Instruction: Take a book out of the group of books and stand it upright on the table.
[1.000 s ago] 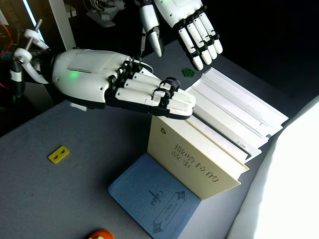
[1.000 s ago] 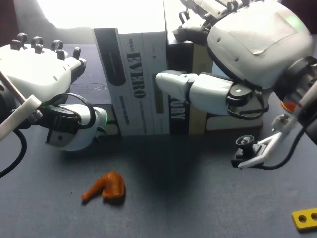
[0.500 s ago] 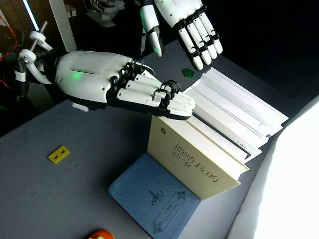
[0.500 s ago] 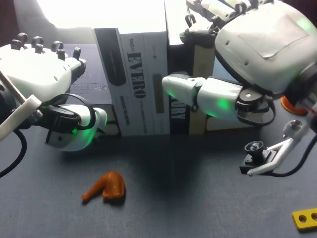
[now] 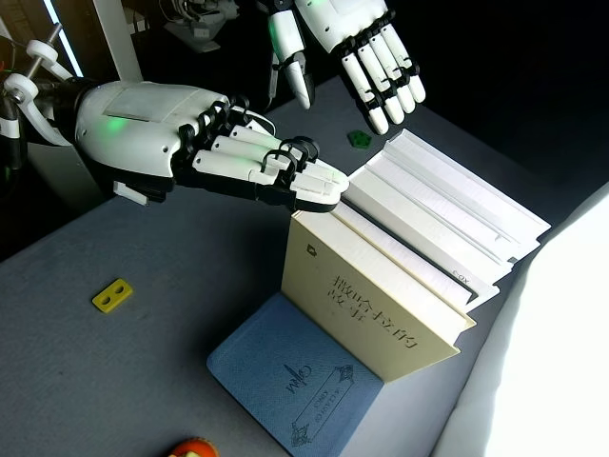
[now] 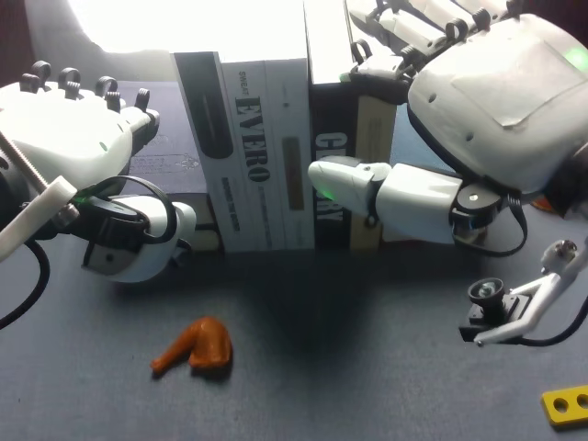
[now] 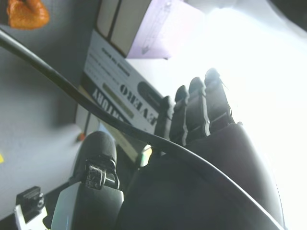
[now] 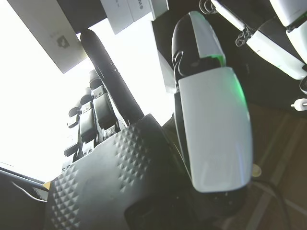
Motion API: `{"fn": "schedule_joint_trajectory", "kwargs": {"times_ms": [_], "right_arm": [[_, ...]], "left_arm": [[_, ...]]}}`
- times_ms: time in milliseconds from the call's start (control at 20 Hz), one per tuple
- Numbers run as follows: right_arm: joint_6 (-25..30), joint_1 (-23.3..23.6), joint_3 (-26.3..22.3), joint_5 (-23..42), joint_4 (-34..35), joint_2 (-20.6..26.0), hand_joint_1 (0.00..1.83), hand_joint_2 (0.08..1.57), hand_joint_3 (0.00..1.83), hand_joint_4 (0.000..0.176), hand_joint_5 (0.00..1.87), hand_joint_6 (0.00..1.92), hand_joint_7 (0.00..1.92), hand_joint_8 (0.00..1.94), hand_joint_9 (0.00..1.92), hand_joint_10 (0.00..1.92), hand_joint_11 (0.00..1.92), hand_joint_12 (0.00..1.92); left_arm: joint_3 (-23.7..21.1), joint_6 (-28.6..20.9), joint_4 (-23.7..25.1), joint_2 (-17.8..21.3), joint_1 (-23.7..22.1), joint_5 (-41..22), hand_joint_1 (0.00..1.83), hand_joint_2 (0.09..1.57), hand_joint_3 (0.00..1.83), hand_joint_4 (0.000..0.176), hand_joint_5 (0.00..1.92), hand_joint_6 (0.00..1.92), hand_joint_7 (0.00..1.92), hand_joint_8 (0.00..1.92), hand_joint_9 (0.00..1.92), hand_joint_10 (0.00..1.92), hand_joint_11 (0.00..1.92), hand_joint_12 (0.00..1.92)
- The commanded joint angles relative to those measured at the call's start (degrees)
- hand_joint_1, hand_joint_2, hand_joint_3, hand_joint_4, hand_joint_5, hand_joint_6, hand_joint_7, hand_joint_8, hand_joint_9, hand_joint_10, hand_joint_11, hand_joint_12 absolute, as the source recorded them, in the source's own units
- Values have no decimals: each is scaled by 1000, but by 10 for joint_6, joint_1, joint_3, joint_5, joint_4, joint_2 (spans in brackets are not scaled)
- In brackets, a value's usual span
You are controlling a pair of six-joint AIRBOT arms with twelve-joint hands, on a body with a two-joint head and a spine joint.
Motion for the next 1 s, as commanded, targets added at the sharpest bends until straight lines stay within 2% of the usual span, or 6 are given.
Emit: {"fn": "schedule_joint_trajectory", "kwargs": {"times_ms": [0, 300, 400, 700, 800, 950], "right_arm": [[16, 12, 1, 52, -42, 3, 10, 1144, 5, 0, 661, 127, 185, 8, 43, 11, 0, 0], [28, 27, 21, 60, -50, -8, 2, 1148, 5, 0, 682, 124, 175, 7, 33, 5, 0, 0], [29, 26, 36, 55, -48, -18, 0, 1150, 6, 0, 685, 124, 176, 7, 24, 1, 0, 0], [36, 13, 45, 3, -27, -24, 0, 1148, 3, 0, 677, 114, 180, 9, 43, 9, 0, 0], [21, 10, 45, -27, 4, -23, 1, 1151, 4, 0, 675, 110, 179, 7, 38, 6, 0, 0], [13, 3, 41, -43, 16, -21, 0, 1153, 5, 0, 675, 107, 166, 1, 37, 5, 5, 2]], "left_arm": [[0, 2, 53, 0, -4, 4, 70, 1436, 2, 0, 73, 2, 21, 1, 0, 0, 0, 0], [1, 2, 54, 0, -4, 4, 144, 1424, 0, 0, 82, 6, 21, 3, 0, 0, 0, 0], [1, 2, 54, 0, -4, 4, 55, 1435, 4, 0, 56, 7, 15, 1, 0, 0, 0, 0], [1, 2, 54, 0, -4, 4, 90, 1430, 0, 0, 60, 4, 5, 2, 0, 0, 0, 0], [1, 2, 54, 0, -4, 4, 116, 1425, 0, 0, 78, 10, 11, 4, 0, 0, 0, 0], [1, 2, 54, 0, -4, 4, 49, 1436, 3, 0, 57, 3, 11, 1, 0, 0, 0, 0]]}}
